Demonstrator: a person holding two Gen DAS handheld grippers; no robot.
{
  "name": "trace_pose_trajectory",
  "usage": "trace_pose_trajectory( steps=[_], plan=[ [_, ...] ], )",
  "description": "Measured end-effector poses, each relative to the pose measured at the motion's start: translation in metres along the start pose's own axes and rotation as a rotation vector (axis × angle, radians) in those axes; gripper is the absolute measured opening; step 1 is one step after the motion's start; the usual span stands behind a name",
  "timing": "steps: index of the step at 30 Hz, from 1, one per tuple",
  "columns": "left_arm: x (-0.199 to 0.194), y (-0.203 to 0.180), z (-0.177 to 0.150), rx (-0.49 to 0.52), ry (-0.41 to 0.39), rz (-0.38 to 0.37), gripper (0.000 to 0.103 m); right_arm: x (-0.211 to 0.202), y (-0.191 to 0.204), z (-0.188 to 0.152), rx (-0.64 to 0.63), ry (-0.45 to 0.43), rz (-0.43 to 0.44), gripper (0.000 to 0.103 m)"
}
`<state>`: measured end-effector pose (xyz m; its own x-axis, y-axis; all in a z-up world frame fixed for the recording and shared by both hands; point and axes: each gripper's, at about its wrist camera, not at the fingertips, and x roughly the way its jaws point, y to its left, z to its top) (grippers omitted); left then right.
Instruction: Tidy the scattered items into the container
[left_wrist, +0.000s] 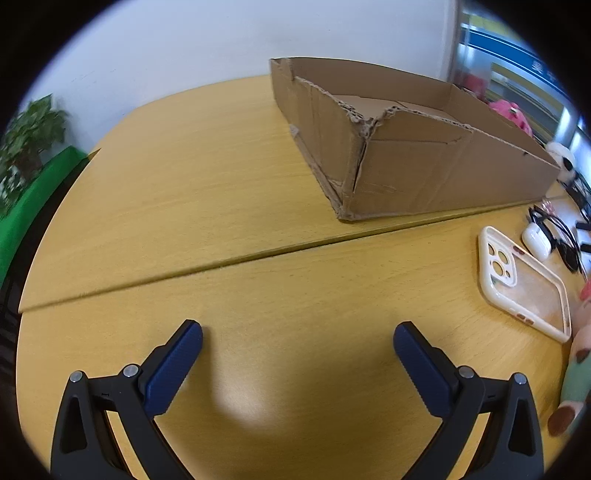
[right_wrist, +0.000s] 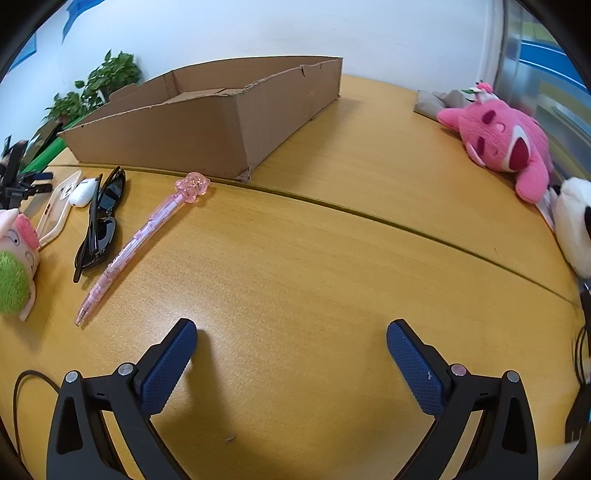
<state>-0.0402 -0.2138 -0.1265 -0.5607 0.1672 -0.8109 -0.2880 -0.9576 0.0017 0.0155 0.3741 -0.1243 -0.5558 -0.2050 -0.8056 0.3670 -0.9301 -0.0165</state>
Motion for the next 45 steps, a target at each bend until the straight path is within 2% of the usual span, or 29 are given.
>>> trace_pose_trajectory(
  steps=[3, 8, 12, 16, 18, 19, 20, 23, 24, 27, 30, 33, 35, 37, 42, 45],
  plan=[
    [-0.005, -0.007, -0.009, -0.049, -0.001, 0.034, 0.103, -0.001, 0.005, -0.001, 0.027, 0.001, -0.019, 0.103],
    [-0.013, -0.015, -0.015, -0.031, -0.007, 0.014, 0.102, -0.002, 0.014, -0.003, 0.044, 0.001, -0.030, 0.103],
    [-0.050, -0.034, -0.023, -0.065, -0.107, -0.032, 0.102, -0.002, 0.014, -0.002, 0.074, 0.011, -0.049, 0.103],
    [-0.111, -0.060, -0.026, -0.080, -0.259, -0.066, 0.102, -0.003, 0.022, 0.001, 0.103, 0.027, -0.046, 0.103],
    [-0.137, -0.075, -0.026, -0.080, -0.283, -0.108, 0.102, -0.013, 0.041, 0.005, 0.081, -0.009, -0.020, 0.103],
    [-0.147, -0.084, -0.026, -0.071, -0.286, -0.155, 0.102, -0.017, 0.049, 0.008, 0.069, -0.026, -0.011, 0.103],
    [-0.151, -0.089, -0.024, -0.067, -0.282, -0.191, 0.102, -0.027, 0.063, 0.013, 0.043, -0.062, 0.008, 0.103],
    [-0.157, -0.111, -0.024, -0.052, -0.234, -0.377, 0.102, -0.050, 0.093, 0.023, -0.006, -0.145, 0.065, 0.103],
    [-0.156, -0.121, -0.024, -0.036, -0.217, -0.418, 0.102, -0.058, 0.104, 0.027, -0.025, -0.172, 0.093, 0.103],
    [-0.151, -0.146, -0.031, 0.008, -0.192, -0.458, 0.102, -0.075, 0.129, 0.035, -0.056, -0.229, 0.159, 0.103],
    [-0.141, -0.161, -0.038, 0.011, -0.162, -0.516, 0.102, -0.087, 0.146, 0.037, -0.065, -0.261, 0.235, 0.103],
    [-0.128, -0.169, -0.043, 0.003, -0.120, -0.570, 0.102, -0.089, 0.164, 0.037, -0.053, -0.254, 0.312, 0.103],
    [-0.116, -0.176, -0.046, 0.001, -0.084, -0.569, 0.102, -0.084, 0.176, 0.036, -0.047, -0.229, 0.374, 0.103],
    [-0.113, -0.179, -0.048, 0.002, -0.079, -0.547, 0.102, -0.074, 0.192, 0.034, -0.060, -0.201, 0.414, 0.103],
    [-0.107, -0.176, -0.051, -0.020, -0.070, -0.517, 0.102, -0.047, 0.240, 0.024, -0.176, -0.113, 0.513, 0.103],
    [-0.099, -0.182, -0.053, 0.006, -0.054, -0.464, 0.102, -0.036, 0.262, 0.024, -0.264, -0.118, 0.403, 0.103]
  ],
)
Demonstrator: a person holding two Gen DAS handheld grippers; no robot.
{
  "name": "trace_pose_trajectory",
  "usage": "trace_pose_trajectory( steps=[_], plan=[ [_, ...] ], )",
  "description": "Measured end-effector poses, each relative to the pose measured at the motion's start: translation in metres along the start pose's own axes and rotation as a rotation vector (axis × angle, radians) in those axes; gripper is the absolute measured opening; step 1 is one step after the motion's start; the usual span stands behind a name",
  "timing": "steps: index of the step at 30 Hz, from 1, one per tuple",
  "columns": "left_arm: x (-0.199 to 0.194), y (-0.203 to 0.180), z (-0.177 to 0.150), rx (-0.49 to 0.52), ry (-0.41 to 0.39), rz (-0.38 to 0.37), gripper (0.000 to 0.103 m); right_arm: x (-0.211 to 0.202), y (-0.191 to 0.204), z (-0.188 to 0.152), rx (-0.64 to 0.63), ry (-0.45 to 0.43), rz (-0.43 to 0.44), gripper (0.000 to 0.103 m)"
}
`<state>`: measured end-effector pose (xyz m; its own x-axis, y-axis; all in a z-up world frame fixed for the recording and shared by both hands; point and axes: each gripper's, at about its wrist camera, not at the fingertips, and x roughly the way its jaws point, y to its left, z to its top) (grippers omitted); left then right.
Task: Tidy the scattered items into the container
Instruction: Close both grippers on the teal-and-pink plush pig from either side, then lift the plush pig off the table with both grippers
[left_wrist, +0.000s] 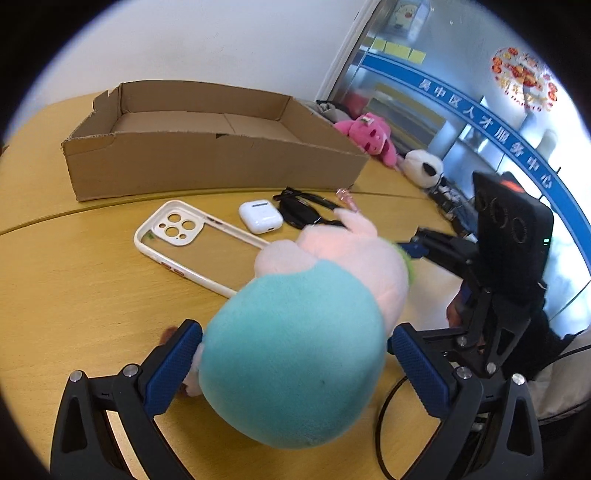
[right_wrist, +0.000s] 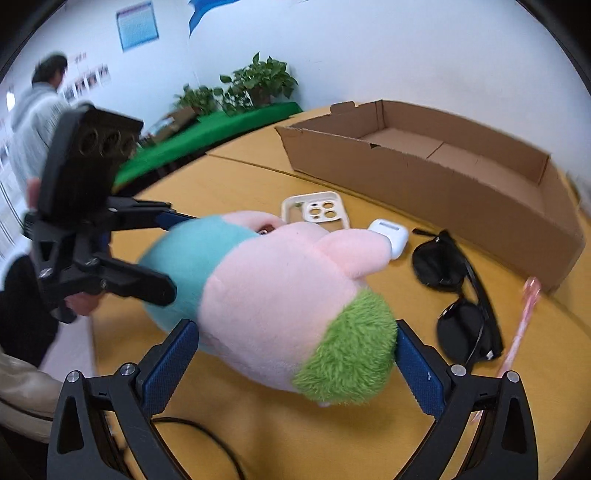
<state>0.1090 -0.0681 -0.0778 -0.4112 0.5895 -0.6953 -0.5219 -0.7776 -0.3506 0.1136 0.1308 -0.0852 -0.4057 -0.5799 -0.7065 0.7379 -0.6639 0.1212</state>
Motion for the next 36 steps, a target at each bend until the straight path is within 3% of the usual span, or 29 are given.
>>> trace_pose_trajectory(
  steps=[2, 6, 14, 16, 18, 20, 25, 28, 30, 31, 33, 36],
  plan=[
    [0.005, 0.001, -0.001, 0.000, -0.001, 0.027, 0.103, 0.006, -0.002, 0.006, 0.015, 0.019, -0.019, 0.103],
    [0.011, 0.017, 0.002, -0.072, -0.002, -0.044, 0.103, 0.014, -0.019, 0.009, 0.088, 0.041, 0.044, 0.103],
    [0.039, 0.034, -0.002, -0.146, 0.065, -0.127, 0.097, 0.017, -0.038, 0.009, 0.094, 0.071, 0.053, 0.103],
    [0.037, 0.035, -0.003, -0.142, 0.058, -0.132, 0.096, 0.019, -0.040, 0.010, 0.116, 0.076, 0.082, 0.097],
    [0.036, 0.037, -0.005, -0.143, 0.056, -0.136, 0.094, 0.020, -0.042, 0.006, 0.148, 0.076, 0.140, 0.083],
    [0.034, 0.036, -0.005, -0.138, 0.056, -0.128, 0.092, 0.018, -0.039, 0.003, 0.155, 0.062, 0.169, 0.076],
    [0.029, 0.031, -0.004, -0.126, 0.053, -0.108, 0.088, 0.008, -0.029, -0.001, 0.132, 0.020, 0.145, 0.071],
    [0.026, 0.028, -0.004, -0.109, 0.051, -0.094, 0.088, 0.003, -0.024, -0.005, 0.092, 0.012, 0.131, 0.072],
    [0.027, 0.028, -0.004, -0.101, 0.055, -0.102, 0.088, 0.003, -0.018, -0.006, 0.037, 0.009, 0.074, 0.092],
    [0.027, 0.029, -0.003, -0.098, 0.058, -0.108, 0.088, 0.006, -0.015, -0.003, 0.011, 0.008, 0.032, 0.096],
    [0.027, 0.031, -0.003, -0.092, 0.068, -0.121, 0.088, 0.002, -0.015, -0.001, -0.040, -0.001, -0.010, 0.097],
    [0.026, 0.031, -0.002, -0.047, 0.083, -0.133, 0.088, -0.007, -0.020, 0.003, -0.070, -0.007, 0.012, 0.101]
  ],
)
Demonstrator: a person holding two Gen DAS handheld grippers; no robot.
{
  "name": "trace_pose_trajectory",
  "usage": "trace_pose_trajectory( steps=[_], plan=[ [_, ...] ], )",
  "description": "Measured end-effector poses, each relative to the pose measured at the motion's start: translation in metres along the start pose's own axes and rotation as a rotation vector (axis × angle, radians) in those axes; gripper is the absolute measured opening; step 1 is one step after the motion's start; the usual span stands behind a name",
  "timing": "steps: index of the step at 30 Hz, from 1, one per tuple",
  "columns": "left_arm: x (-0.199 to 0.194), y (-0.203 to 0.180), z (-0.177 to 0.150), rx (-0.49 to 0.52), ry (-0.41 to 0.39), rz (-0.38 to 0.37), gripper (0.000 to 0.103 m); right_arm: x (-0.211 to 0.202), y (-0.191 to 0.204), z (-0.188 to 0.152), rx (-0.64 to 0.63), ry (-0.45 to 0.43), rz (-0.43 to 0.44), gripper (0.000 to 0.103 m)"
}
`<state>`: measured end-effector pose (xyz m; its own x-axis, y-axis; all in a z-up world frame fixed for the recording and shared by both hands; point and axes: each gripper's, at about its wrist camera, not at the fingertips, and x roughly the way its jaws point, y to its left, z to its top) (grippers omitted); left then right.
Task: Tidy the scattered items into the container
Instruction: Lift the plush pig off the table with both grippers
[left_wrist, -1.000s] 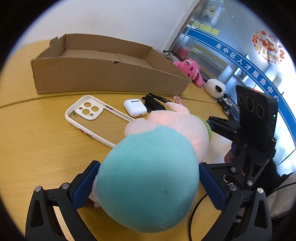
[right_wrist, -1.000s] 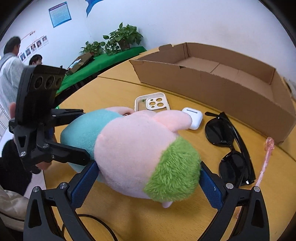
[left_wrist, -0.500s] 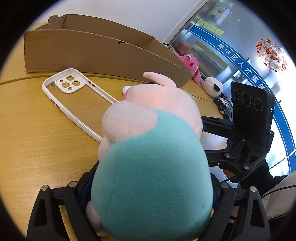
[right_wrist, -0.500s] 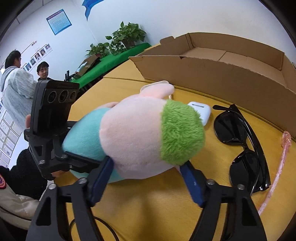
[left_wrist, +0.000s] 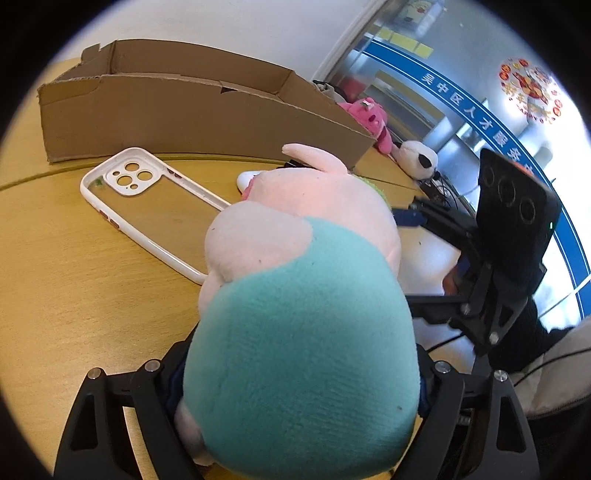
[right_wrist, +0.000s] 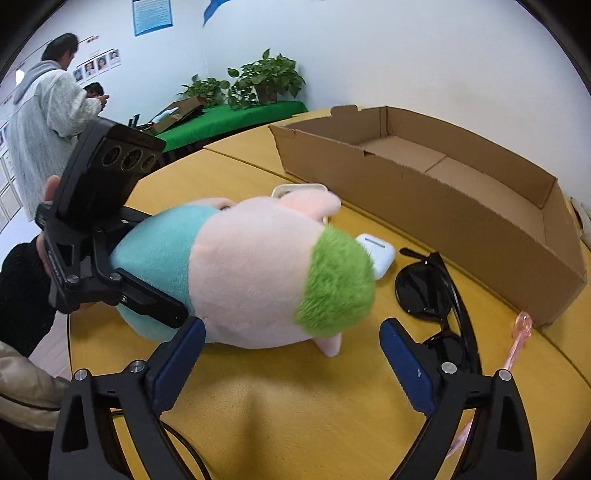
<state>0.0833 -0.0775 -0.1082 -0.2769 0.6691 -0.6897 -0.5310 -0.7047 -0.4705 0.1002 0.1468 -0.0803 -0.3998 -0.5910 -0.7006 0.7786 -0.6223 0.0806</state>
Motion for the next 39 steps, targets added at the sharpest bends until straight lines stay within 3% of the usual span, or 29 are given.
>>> trace_pose_trajectory(
  steps=[6, 13, 25, 28, 29, 30, 31, 34, 36, 37, 39],
  plan=[
    [0.005, -0.006, 0.004, 0.111, 0.050, -0.015, 0.088, 0.019, 0.011, 0.012, -0.108, 0.069, 0.033, 0.103],
    [0.005, 0.000, 0.007, 0.121, 0.058, -0.020, 0.088, 0.032, 0.009, 0.017, -0.105, 0.099, 0.054, 0.100],
    [0.002, 0.007, 0.006, 0.104, 0.039, -0.001, 0.089, 0.030, 0.013, 0.009, -0.045, 0.093, 0.044, 0.086],
    [-0.006, 0.010, 0.004, 0.096, 0.028, 0.021, 0.091, 0.035, 0.019, 0.005, -0.064, 0.122, 0.018, 0.076],
    [-0.011, 0.012, 0.003, 0.091, 0.023, 0.032, 0.091, 0.039, 0.020, 0.002, -0.070, 0.139, 0.009, 0.057],
    [-0.014, 0.014, 0.001, 0.077, 0.016, 0.032, 0.092, 0.045, 0.020, -0.002, -0.064, 0.171, 0.010, 0.027],
    [-0.017, 0.018, 0.001, 0.046, 0.004, 0.024, 0.092, 0.049, 0.020, -0.006, -0.063, 0.179, 0.000, 0.026],
    [-0.025, 0.033, -0.005, -0.052, -0.024, 0.001, 0.092, 0.047, 0.021, -0.004, -0.045, 0.154, 0.041, 0.029],
    [-0.026, 0.032, -0.008, -0.045, -0.027, 0.015, 0.092, 0.042, 0.026, -0.001, -0.058, 0.124, 0.041, 0.065],
    [-0.025, 0.029, -0.007, -0.032, -0.025, 0.026, 0.092, 0.040, 0.027, 0.000, -0.060, 0.114, 0.044, 0.073],
    [-0.023, 0.025, -0.007, -0.013, -0.016, 0.040, 0.092, 0.028, 0.027, 0.005, -0.048, 0.071, 0.057, 0.077]
  ],
)
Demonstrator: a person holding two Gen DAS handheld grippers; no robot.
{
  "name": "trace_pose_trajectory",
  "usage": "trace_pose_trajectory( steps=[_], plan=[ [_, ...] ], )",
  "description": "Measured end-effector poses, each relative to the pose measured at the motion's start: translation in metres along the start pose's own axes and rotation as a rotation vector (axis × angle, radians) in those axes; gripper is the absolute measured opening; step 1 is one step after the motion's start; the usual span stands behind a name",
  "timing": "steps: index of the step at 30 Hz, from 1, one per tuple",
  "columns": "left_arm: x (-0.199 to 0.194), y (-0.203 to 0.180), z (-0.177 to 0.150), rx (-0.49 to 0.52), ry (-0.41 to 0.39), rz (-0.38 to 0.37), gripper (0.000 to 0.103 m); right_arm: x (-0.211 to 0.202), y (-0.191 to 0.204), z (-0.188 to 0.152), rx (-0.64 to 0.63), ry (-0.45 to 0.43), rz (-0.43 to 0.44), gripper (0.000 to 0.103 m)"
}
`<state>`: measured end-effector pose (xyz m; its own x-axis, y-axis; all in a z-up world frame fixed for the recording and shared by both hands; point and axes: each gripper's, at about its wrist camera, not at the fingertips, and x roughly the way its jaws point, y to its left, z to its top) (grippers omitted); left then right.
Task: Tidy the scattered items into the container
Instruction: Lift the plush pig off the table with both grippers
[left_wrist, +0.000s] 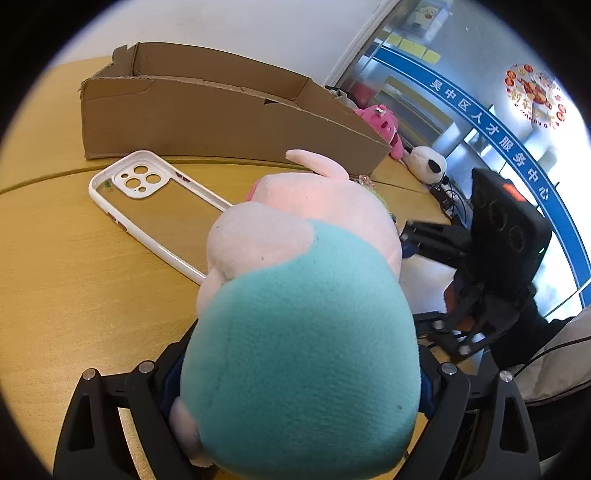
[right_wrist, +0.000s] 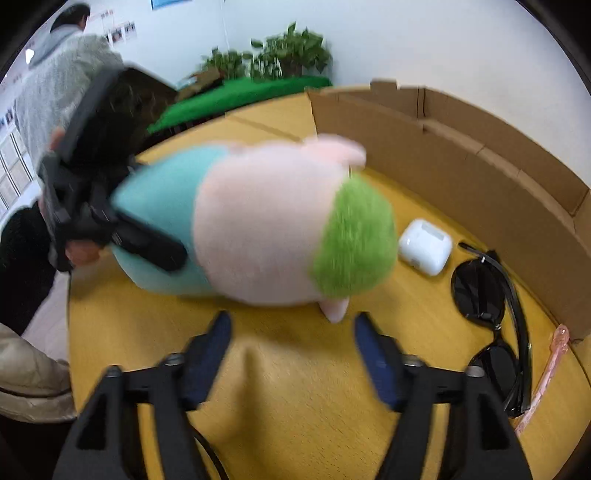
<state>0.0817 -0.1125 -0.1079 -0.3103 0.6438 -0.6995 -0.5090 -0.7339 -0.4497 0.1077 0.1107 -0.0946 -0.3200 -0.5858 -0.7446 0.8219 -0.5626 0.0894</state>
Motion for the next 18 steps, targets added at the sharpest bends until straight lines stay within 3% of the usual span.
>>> trace_pose_trajectory(
  steps=[1, 3, 8, 14, 18],
  plan=[
    [0.000, -0.001, -0.001, 0.011, 0.005, 0.001, 0.092, -0.006, -0.001, 0.002, 0.006, -0.018, 0.011, 0.078],
    [0.001, -0.003, 0.000, 0.036, 0.016, -0.001, 0.091, -0.021, -0.007, 0.005, 0.019, -0.053, 0.014, 0.090],
    [0.001, -0.006, -0.002, 0.098, 0.042, -0.032, 0.091, -0.040, -0.030, 0.014, 0.082, -0.087, 0.056, 0.094],
    [0.015, -0.036, -0.005, 0.269, 0.085, -0.074, 0.091, -0.021, -0.012, 0.033, -0.009, -0.016, 0.181, 0.098],
    [0.016, -0.034, -0.008, 0.281, 0.101, -0.066, 0.091, -0.002, -0.018, 0.032, 0.047, 0.042, 0.245, 0.095]
  ],
)
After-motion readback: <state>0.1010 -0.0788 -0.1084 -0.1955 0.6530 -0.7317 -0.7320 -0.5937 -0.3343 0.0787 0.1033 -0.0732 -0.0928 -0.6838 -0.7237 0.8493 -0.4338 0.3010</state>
